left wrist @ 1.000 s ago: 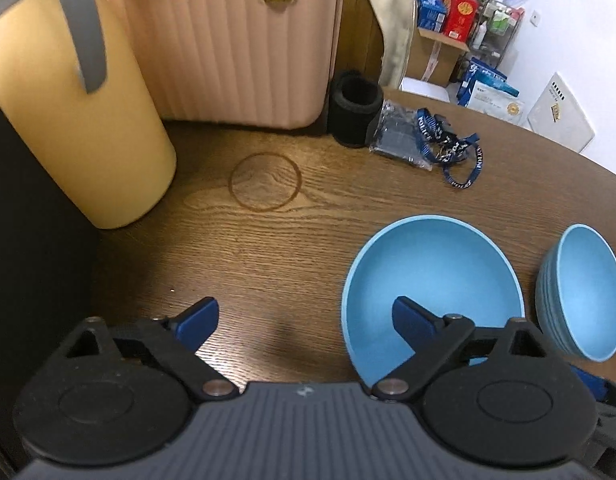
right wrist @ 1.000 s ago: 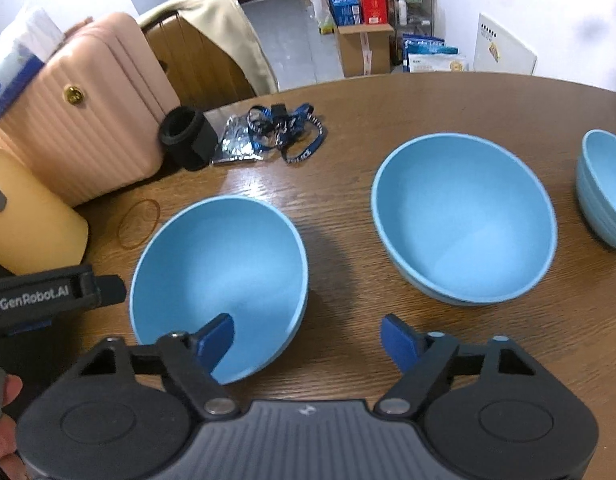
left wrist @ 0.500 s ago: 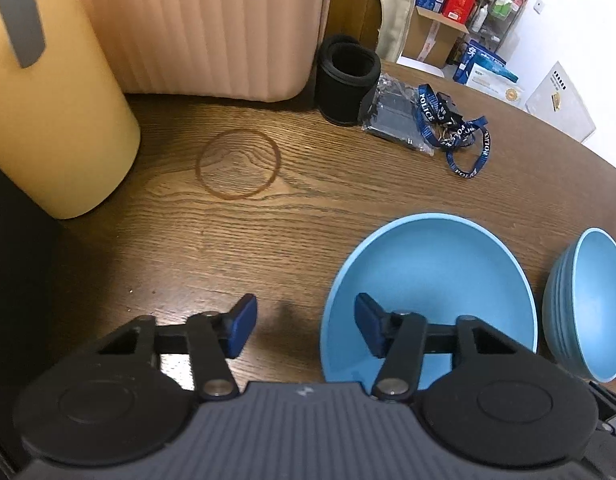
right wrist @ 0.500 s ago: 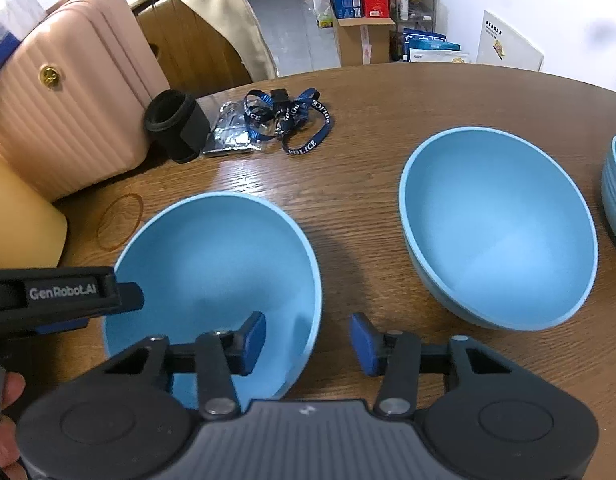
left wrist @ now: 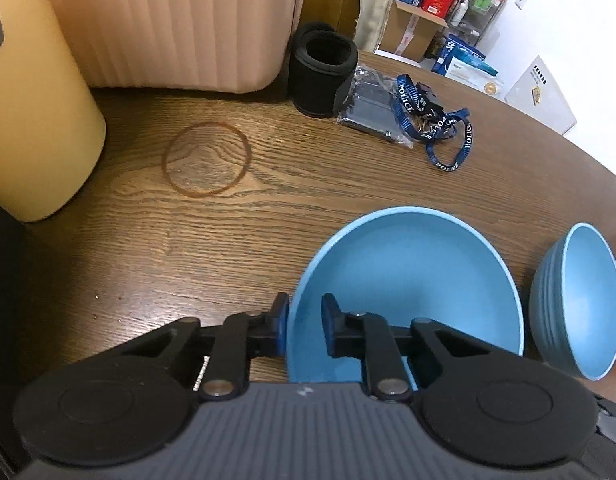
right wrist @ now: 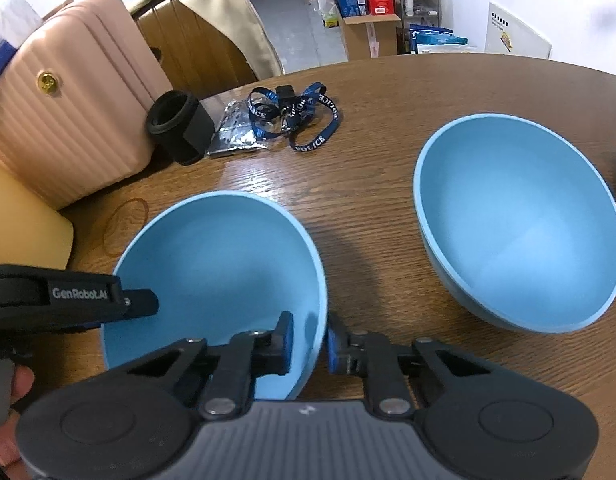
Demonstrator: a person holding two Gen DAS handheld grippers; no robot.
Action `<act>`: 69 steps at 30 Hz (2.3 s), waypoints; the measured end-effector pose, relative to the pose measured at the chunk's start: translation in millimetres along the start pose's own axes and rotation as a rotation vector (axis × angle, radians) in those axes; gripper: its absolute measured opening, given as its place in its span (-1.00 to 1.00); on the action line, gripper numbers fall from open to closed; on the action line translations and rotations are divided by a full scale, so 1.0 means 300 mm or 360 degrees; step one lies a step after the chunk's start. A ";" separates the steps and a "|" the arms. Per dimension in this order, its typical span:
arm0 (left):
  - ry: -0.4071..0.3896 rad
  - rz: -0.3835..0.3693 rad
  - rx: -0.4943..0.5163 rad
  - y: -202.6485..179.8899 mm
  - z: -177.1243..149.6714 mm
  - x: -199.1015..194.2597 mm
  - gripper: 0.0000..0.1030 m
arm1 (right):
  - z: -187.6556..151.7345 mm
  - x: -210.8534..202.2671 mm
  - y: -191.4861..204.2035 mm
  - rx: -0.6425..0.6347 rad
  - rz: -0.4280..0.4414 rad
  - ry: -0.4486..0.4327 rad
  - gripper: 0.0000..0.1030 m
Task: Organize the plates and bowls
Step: 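Lift the light-blue bowl with both grippers toward the other bowls, then carry the light-blue bowl with both grippers across the table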
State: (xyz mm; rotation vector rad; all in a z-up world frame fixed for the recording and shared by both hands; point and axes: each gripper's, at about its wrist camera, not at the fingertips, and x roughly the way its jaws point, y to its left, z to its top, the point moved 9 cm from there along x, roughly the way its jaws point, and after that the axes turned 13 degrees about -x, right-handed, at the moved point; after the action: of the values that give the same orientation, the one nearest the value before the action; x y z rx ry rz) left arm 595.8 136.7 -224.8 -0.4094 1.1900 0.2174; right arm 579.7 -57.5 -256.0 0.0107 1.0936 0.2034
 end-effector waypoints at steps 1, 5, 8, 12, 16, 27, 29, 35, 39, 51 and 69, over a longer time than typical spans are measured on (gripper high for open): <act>-0.0005 0.0004 0.0014 -0.003 0.000 0.000 -0.65 | 0.002 0.000 -0.001 0.0000 0.0001 -0.0008 -0.75; -0.0018 -0.0004 0.0037 -0.013 -0.002 -0.008 -0.65 | 0.000 0.000 -0.002 -0.0010 -0.0012 -0.0019 -0.75; -0.0044 -0.0007 0.0055 -0.021 -0.002 -0.025 -0.65 | -0.002 -0.005 -0.004 0.0000 -0.0011 -0.0028 -0.75; -0.0068 -0.0007 0.0070 -0.023 -0.003 -0.043 -0.64 | -0.006 -0.022 0.003 -0.0012 -0.0015 -0.0048 -0.75; -0.0085 -0.0018 0.0076 -0.020 -0.013 -0.064 -0.64 | -0.008 -0.044 0.010 -0.0024 -0.0024 -0.0082 -0.75; -0.0158 -0.0055 0.0140 -0.023 -0.064 -0.186 -0.64 | -0.034 -0.156 0.023 -0.0033 -0.0031 -0.0167 -0.75; -0.0172 -0.0066 0.0152 -0.025 -0.075 -0.214 -0.64 | -0.041 -0.185 0.026 -0.0036 -0.0036 -0.0188 -0.75; -0.0208 -0.0104 0.0207 -0.034 -0.120 -0.299 -0.64 | -0.073 -0.284 0.029 -0.0032 -0.0055 -0.0251 -0.75; -0.0224 -0.0126 0.0263 -0.048 -0.167 -0.345 -0.64 | -0.106 -0.350 0.019 -0.0013 -0.0074 -0.0293 -0.74; -0.0224 -0.0244 0.0437 -0.112 -0.347 -0.451 -0.64 | -0.264 -0.524 -0.051 0.0052 -0.0169 -0.0374 -0.74; -0.0079 -0.0400 0.0698 -0.309 -0.646 -0.428 -0.64 | -0.513 -0.669 -0.301 0.0118 -0.0342 -0.0352 -0.75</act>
State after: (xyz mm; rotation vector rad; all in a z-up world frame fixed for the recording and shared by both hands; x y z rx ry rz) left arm 418.8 -22.4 -147.4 -0.1630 1.0894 -0.2478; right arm 369.3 -194.3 -160.0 -0.0175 0.8737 -0.0319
